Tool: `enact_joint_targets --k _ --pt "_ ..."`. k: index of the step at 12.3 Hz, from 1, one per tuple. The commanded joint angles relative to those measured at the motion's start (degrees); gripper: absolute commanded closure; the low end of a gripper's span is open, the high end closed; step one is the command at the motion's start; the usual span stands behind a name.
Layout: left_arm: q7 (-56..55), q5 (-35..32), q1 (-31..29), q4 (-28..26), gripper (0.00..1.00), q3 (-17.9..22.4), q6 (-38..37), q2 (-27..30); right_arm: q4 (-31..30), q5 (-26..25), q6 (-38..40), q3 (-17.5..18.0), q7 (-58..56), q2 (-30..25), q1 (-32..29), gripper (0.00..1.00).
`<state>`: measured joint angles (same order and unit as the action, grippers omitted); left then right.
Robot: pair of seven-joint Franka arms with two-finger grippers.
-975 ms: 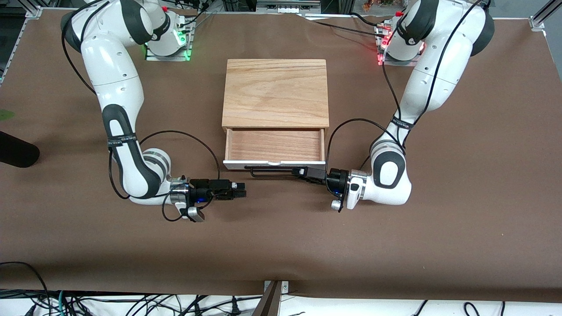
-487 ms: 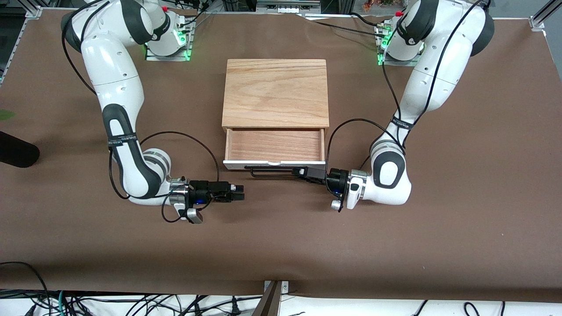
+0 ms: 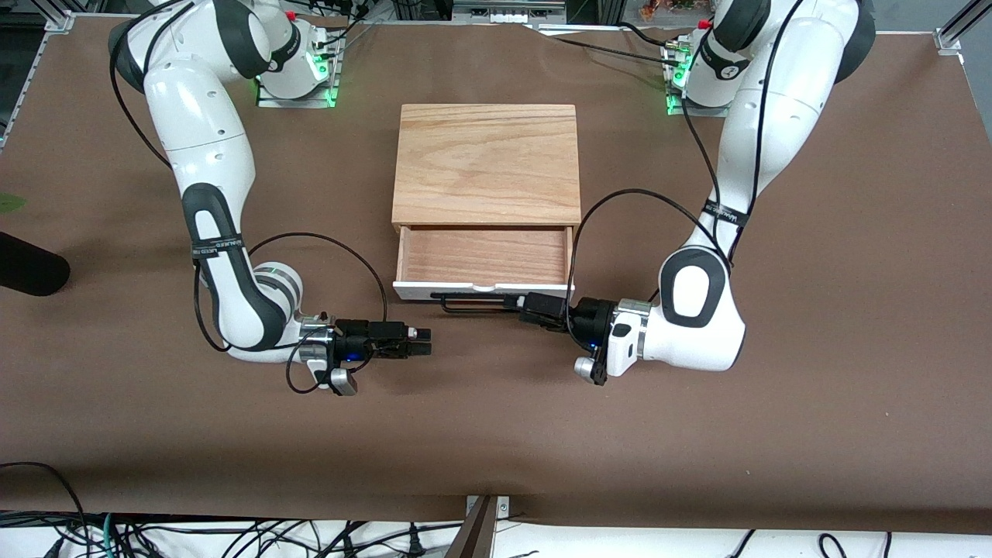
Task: Pull top drawer with both arms simultaneously
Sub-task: 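Open both grippers and draw them back from the handle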
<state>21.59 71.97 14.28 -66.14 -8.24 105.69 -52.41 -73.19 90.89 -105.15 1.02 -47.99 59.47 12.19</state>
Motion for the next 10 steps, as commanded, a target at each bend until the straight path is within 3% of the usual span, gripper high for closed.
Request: enact_joint_targets --k 1,4,10 --pt "-0.59 0.28 0.13 0.23 0.00 0.42 -0.66 0.29 2.00 -2.12 -1.02 -1.55 0.88 0.65 0.82 0.00" --pt "-0.59 -0.77 0.13 0.23 0.00 1.55 -0.66 0.47 2.18 -7.29 -3.65 -1.81 0.88 -0.14 0.82 0.00" --pt "-0.67 -19.37 -0.13 0.23 0.00 4.81 -0.66 4.24 2.26 -15.29 -4.71 -6.29 1.84 -1.46 0.99 0.00"
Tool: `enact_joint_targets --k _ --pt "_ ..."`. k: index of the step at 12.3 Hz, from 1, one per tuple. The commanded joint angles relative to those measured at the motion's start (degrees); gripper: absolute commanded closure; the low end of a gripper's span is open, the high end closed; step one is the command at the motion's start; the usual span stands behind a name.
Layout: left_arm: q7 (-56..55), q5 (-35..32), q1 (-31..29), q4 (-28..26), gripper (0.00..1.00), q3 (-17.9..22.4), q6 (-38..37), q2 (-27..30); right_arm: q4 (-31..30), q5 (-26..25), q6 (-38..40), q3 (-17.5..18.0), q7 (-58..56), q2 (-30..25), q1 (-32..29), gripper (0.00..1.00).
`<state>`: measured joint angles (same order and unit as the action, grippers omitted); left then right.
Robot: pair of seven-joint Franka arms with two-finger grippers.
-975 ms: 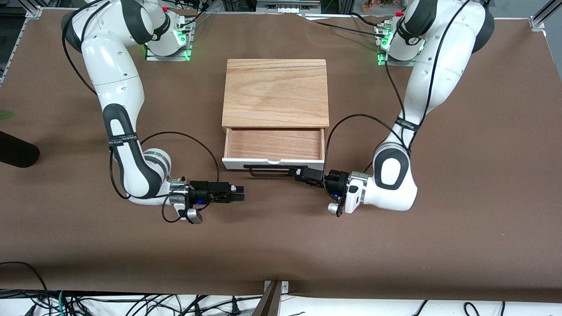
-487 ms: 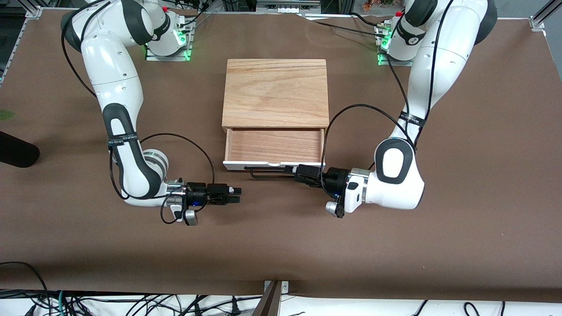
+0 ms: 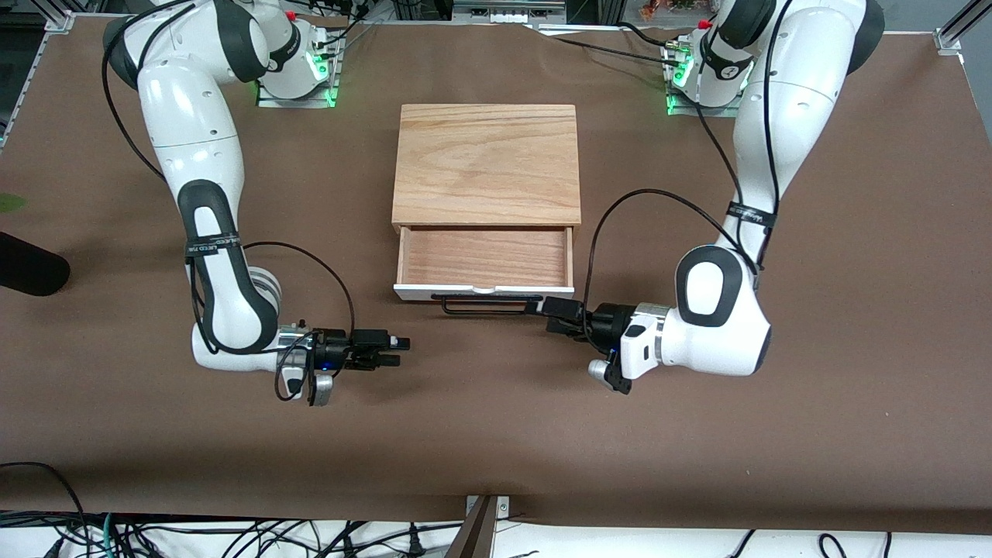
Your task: Pull top drawer with both arms simultaneously
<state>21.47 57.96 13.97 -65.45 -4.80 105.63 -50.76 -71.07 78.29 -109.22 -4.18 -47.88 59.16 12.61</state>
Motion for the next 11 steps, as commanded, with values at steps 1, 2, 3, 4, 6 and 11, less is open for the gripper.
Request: enact_joint_targets --k 1,2,3,4,6,11 --pt "-0.73 -8.70 0.18 -0.47 0.00 2.07 -0.60 3.38 0.32 -3.22 -0.73 -1.44 4.00 -1.24 0.58 0.00" --pt "-0.73 -11.70 0.09 -0.47 0.00 2.68 -0.60 4.26 0.41 -3.32 -1.08 -1.53 5.59 -1.50 0.58 0.00" --pt "-0.65 -15.29 0.18 -0.47 0.00 3.65 -0.60 5.14 1.28 -4.62 -2.48 -1.70 7.00 -1.68 1.10 0.00" --pt "-0.73 -19.59 0.27 -0.47 0.00 4.18 -0.51 6.19 2.33 -7.77 -3.19 -2.40 9.54 -1.77 1.36 0.00" --pt "-0.64 -28.99 0.27 -0.56 0.00 4.53 -0.51 9.17 6.10 -13.14 -3.37 -3.20 19.09 -1.68 1.37 0.00" --pt "-0.56 -52.20 -0.52 -1.70 0.00 4.71 -4.88 17.70 10.08 -22.81 -7.84 -3.73 38.61 -1.68 2.68 0.00"
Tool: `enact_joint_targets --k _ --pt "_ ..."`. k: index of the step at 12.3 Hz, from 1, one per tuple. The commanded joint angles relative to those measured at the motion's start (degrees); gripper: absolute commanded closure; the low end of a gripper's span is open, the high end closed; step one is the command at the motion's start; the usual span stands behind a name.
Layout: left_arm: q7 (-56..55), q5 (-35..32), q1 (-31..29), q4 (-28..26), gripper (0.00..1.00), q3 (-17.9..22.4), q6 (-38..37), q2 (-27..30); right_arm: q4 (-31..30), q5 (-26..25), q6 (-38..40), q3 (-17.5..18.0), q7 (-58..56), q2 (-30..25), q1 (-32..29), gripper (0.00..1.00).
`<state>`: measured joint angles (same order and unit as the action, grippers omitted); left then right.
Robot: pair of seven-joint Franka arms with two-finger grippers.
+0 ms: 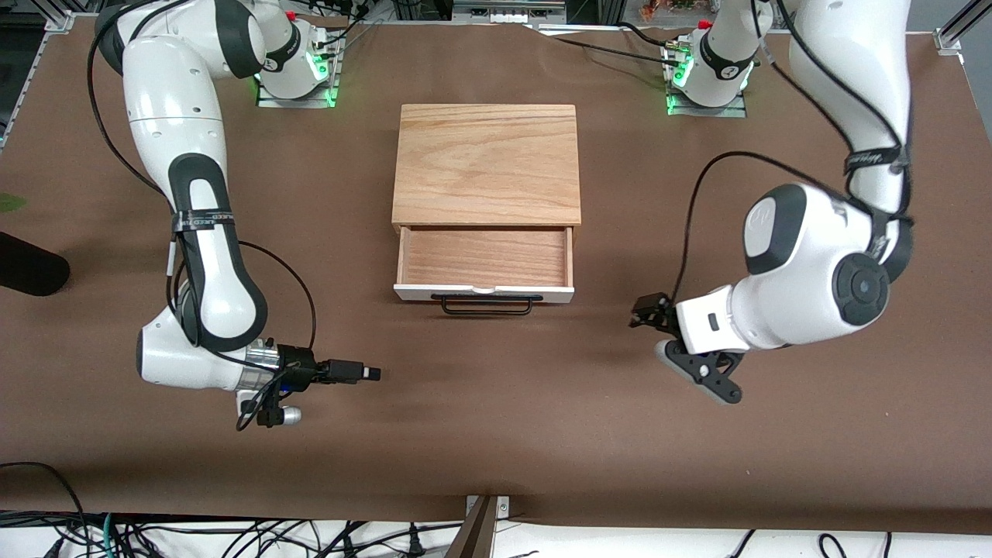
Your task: Pull top drawer with both arms simultaneously
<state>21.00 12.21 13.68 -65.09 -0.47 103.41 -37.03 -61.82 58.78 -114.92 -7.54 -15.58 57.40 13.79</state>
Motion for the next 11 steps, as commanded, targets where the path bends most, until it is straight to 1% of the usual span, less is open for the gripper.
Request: enact_joint_targets --k 1,2,3,4,5,6,7,8,9,10,11 --pt "-0.17 -9.45 -0.24 -1.97 0.00 0.30 -5.30 5.63 0.83 -5.93 -3.45 -0.37 10.35 0.00 2.20 0.00" --pt "-0.17 -11.57 -0.24 -2.05 0.00 0.30 -7.93 7.30 0.83 -8.13 -4.60 -0.63 13.70 -1.22 3.08 0.00" --pt "0.00 -12.81 -0.85 -2.49 0.00 0.21 -8.92 9.23 0.39 -10.68 -5.04 -1.59 16.26 -2.02 3.52 0.00" --pt "0.00 -12.74 -1.98 -5.19 0.00 0.12 -8.93 11.86 -1.09 -14.53 -4.79 -1.69 17.15 -3.94 3.01 0.00" --pt "-0.34 -12.74 -2.95 -8.79 0.00 0.12 -8.75 15.37 -6.85 -20.40 -5.13 -1.60 17.16 -8.31 2.22 0.00" --pt "-0.35 -12.74 -4.09 -12.22 0.00 0.04 -8.58 18.54 -11.17 -27.51 -5.40 -1.51 16.64 -11.92 1.51 0.00" --pt "-0.35 -12.74 -5.06 -15.82 0.00 -0.05 -8.57 21.79 -13.74 -34.80 -5.31 -1.25 16.55 -14.48 0.38 0.00" --pt "-0.96 -12.74 -6.38 -19.42 0.00 -0.14 -8.49 24.95 -17.33 -41.92 -5.31 -0.64 16.55 -18.16 -0.85 0.00" --pt "-2.35 -12.65 -7.87 -22.41 0.00 -0.23 -8.40 27.42 -20.32 -47.12 -5.31 0.24 16.55 -21.94 -2.61 0.00" --pt "-4.54 -12.47 -8.14 -24.88 0.00 -0.23 -8.40 29.27 -23.31 -49.79 -5.31 0.59 16.46 -25.63 -4.10 0.00" --pt "-7.26 -12.56 -8.58 -26.65 0.00 -0.23 -8.22 30.77 -26.13 -50.34 -4.70 0.60 16.46 -29.93 -5.95 0.00"
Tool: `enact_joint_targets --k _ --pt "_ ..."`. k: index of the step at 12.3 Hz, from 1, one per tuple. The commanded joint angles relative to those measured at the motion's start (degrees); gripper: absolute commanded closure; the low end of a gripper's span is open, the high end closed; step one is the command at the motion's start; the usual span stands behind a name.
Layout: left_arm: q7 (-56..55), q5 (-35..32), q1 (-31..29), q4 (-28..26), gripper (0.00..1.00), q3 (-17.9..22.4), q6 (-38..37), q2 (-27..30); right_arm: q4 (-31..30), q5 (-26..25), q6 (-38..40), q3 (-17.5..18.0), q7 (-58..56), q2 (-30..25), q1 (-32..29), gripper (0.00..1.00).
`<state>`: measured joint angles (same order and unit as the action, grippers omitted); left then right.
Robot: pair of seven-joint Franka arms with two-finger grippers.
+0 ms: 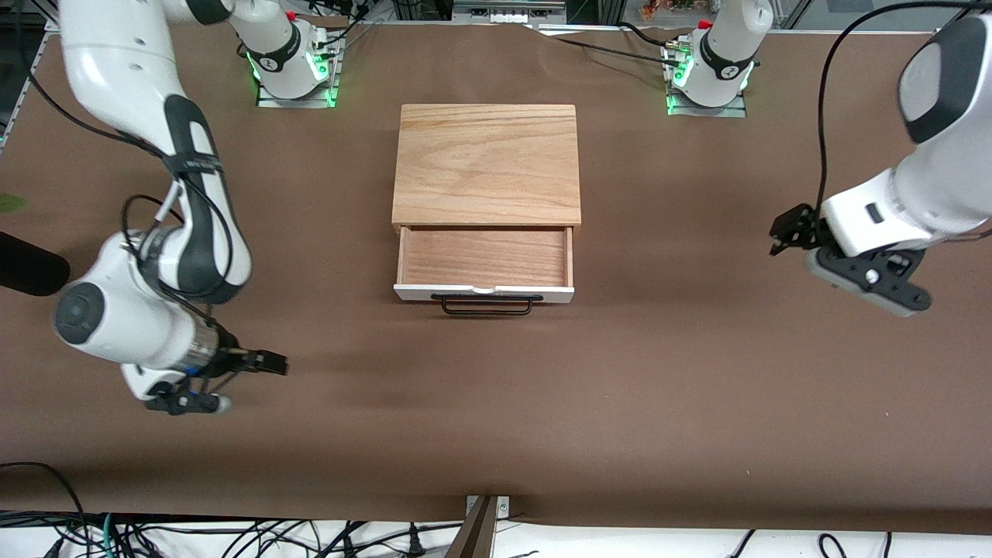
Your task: Pull top drawer with both arms simultaneously
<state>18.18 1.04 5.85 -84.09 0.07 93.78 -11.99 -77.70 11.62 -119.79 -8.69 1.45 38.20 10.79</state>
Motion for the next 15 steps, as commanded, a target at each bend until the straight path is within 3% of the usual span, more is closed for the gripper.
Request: enact_joint_targets --k 1,3,4,6,8,10,12,15 --pt "-6.73 -1.56 -0.93 -10.36 0.00 -0.69 2.71 7.83 -13.67 -3.18 0.69 1.75 -0.49 -15.56 -5.32 0.00" --pt "-10.78 -1.65 -2.24 -17.91 0.00 -0.69 6.92 13.63 -18.52 -3.53 1.13 1.66 -0.40 -22.52 -9.02 0.00" --pt "-12.10 -1.65 -2.25 -18.38 0.00 -0.77 6.77 14.44 -20.02 -4.40 2.18 1.57 -0.40 -25.69 -10.60 0.00" --pt "-12.99 -1.56 -2.77 -18.21 0.00 -0.78 6.68 14.10 -19.51 -12.80 6.65 2.01 0.04 -30.79 -11.06 0.00" --pt "-13.08 -1.56 -2.78 -16.99 0.00 -0.69 6.41 13.66 -19.42 -13.99 14.63 3.50 3.96 -35.10 -11.15 0.00" --pt "-15.18 -1.48 -2.77 -16.54 0.00 -0.69 4.41 13.66 -19.59 -13.82 19.31 3.59 5.15 -35.56 -11.32 0.00" --pt "-15.46 -1.39 -2.69 -16.19 0.00 -0.86 2.11 13.66 -19.33 -14.34 19.16 3.59 -1.94 -35.39 -11.41 0.00" --pt "-15.28 -1.12 -2.69 -15.58 0.00 -0.69 1.93 13.57 -19.07 -14.17 19.85 3.59 -3.65 -34.77 -11.76 0.00"
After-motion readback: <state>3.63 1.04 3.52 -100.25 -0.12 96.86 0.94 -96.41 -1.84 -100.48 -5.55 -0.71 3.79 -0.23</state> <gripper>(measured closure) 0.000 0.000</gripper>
